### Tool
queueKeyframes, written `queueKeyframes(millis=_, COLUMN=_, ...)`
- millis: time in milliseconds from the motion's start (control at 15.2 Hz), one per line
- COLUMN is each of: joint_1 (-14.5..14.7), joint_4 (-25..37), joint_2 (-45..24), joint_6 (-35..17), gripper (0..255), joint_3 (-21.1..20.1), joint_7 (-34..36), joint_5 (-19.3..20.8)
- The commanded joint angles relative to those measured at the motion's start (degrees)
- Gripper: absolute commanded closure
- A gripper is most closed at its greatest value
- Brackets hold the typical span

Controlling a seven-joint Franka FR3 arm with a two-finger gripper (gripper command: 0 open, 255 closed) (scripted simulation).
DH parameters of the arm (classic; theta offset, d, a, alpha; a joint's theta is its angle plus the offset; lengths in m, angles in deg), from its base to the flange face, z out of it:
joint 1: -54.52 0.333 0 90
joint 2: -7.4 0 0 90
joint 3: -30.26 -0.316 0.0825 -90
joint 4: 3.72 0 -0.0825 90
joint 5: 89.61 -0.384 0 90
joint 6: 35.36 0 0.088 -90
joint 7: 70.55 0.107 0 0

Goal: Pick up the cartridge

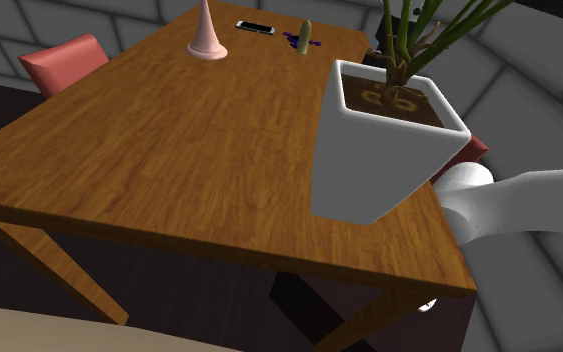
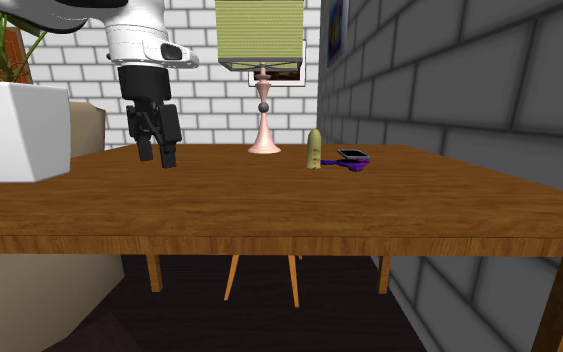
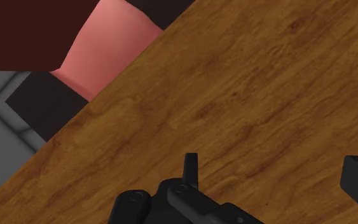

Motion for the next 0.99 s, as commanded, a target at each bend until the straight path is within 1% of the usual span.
queueKeyframes(millis=0, joint_1=0.00, joint_4=0.00, joint_2=0.00, joint_6=0.00, gripper=0, joint_3=0.00, joint_7=0.00, joint_5=0.00)
queueKeyframes(millis=462, joint_1=-1.75, joint_4=9.12, joint_2=-13.61, joint_6=-7.40, gripper=0, joint_3=0.79, joint_7=2.98, joint_5=0.42)
queueKeyframes(millis=924, joint_1=-3.25, joint_4=21.31, joint_2=-27.04, joint_6=-11.56, gripper=0, joint_3=2.01, joint_7=5.69, joint_5=0.57)
